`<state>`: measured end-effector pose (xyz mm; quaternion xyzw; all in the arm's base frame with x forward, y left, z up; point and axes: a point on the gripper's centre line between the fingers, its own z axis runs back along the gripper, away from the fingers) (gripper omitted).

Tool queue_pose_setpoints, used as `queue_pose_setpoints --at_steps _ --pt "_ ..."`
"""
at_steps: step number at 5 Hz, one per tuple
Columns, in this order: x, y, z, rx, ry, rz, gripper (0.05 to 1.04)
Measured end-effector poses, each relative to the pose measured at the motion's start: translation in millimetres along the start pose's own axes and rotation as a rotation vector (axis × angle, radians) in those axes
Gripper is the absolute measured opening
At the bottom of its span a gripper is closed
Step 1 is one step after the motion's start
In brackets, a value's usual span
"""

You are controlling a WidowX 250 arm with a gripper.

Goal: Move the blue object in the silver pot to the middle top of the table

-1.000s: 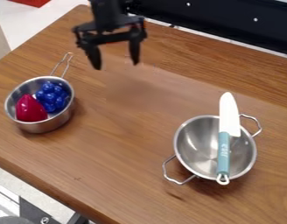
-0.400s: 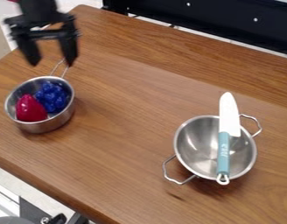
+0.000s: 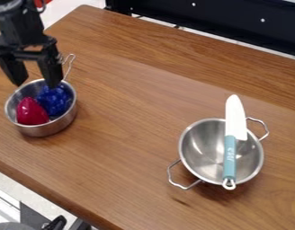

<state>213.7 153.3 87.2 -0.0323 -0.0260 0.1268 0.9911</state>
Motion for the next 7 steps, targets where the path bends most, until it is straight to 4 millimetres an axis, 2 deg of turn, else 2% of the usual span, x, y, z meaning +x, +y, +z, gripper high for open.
queue_pose_setpoints --at_steps 2,4,7 --pt "-6 -1 -7 0.037 -0.036 -0.004 0.998" --pt "-10 4 -5 0.067 0.003 -0.006 0.997" --pt "-9 1 -25 0.139 -0.033 0.042 0.987"
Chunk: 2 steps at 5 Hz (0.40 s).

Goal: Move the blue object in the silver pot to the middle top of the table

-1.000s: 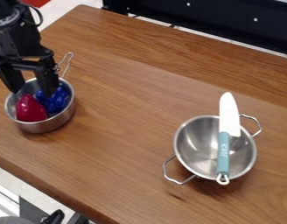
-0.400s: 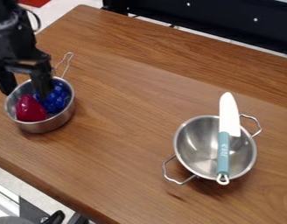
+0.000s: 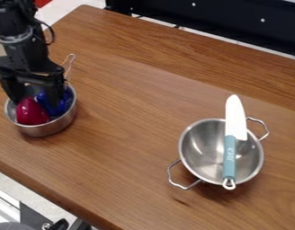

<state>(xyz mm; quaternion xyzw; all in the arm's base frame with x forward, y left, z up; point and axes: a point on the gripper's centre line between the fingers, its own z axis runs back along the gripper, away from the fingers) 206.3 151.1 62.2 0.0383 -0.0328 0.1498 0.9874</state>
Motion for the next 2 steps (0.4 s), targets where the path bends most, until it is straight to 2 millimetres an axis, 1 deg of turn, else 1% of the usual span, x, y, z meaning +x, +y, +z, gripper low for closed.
queue_pose_setpoints --at_steps 1,2 --pt "-0.9 0.5 -1.1 0.001 0.005 0.01 0.951" --pt "-3.5 2.0 -3.8 0.003 0.025 0.019 0.968"
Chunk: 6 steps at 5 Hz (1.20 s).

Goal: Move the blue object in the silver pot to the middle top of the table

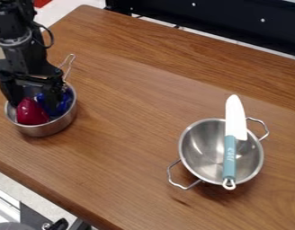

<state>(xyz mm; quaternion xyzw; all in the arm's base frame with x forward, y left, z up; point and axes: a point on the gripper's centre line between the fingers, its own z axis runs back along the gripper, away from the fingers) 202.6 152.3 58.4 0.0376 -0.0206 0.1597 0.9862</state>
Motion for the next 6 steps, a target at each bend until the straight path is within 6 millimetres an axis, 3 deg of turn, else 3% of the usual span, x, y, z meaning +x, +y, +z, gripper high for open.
queue_pose_setpoints --at_steps 6 --pt "6 -4 -22 0.097 -0.015 0.021 0.964"
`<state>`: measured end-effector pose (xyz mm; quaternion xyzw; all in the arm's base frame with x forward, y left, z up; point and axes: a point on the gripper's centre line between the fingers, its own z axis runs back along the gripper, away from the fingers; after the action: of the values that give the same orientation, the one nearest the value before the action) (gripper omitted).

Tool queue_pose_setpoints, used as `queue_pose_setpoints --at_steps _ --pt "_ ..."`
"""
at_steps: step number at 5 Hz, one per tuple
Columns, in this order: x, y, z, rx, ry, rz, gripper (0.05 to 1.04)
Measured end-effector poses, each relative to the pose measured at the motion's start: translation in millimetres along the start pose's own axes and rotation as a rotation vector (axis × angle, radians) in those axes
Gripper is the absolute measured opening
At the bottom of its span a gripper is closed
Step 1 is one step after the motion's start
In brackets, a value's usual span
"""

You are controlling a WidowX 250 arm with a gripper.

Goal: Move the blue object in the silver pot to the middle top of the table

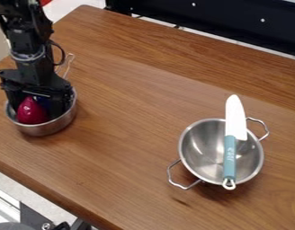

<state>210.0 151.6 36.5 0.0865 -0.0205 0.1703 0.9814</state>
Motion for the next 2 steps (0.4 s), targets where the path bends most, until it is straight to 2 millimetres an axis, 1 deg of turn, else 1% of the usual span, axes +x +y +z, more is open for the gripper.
queue_pose_setpoints --at_steps 1,2 --pt "3.0 0.7 -0.4 0.006 -0.015 0.008 0.866" --pt "4.7 0.3 -1.3 0.009 -0.033 0.013 0.645"
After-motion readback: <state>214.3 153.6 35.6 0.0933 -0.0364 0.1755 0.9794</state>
